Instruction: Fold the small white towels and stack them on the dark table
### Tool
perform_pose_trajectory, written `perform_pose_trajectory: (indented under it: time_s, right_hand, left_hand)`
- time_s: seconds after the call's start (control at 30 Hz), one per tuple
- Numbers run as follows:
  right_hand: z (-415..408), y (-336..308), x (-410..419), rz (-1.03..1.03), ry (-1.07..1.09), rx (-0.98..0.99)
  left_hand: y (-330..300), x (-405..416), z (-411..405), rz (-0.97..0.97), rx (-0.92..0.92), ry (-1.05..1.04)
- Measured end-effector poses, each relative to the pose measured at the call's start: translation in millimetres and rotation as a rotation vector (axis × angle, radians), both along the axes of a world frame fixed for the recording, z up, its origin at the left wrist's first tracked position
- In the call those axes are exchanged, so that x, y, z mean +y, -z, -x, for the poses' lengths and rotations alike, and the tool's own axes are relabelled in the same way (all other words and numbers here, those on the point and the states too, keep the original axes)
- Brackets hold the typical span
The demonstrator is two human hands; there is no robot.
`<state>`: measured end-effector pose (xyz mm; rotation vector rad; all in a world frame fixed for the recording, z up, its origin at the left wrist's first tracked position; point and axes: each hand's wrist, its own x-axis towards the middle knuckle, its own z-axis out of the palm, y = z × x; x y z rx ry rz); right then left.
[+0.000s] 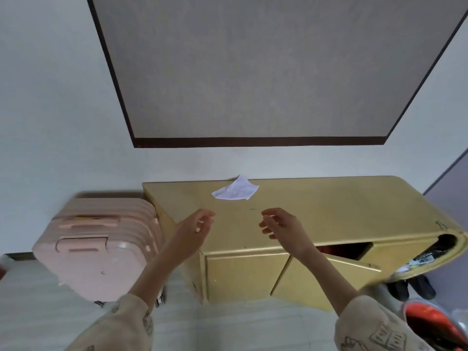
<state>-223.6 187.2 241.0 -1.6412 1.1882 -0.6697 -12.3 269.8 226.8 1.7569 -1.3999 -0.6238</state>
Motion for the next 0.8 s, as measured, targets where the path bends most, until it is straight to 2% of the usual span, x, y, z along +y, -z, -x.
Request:
perform_pose_trajectory:
  time_s: [0.33, 0.5, 0.63, 0.8]
  right_hand:
    - [-29, 81, -202, -0.087, -0.088, 0.153]
    - [-54, 118, -294, -0.092, -0.230, 0.356]
    - [-89, 149, -357, -0.021, -0.392, 0.535]
    - [-142, 202, -410, 0.121, -0.557, 0.661]
  left_hand:
    - [88, -189, -17, -0.275, 0.037, -0.093]
    - [125, -269, -26, -0.456, 0.072, -0.224]
    - [157, -315, -47, -0.540, 0.005, -0.248]
    - [205, -355, -70, -0.568, -0.080, -0.279]
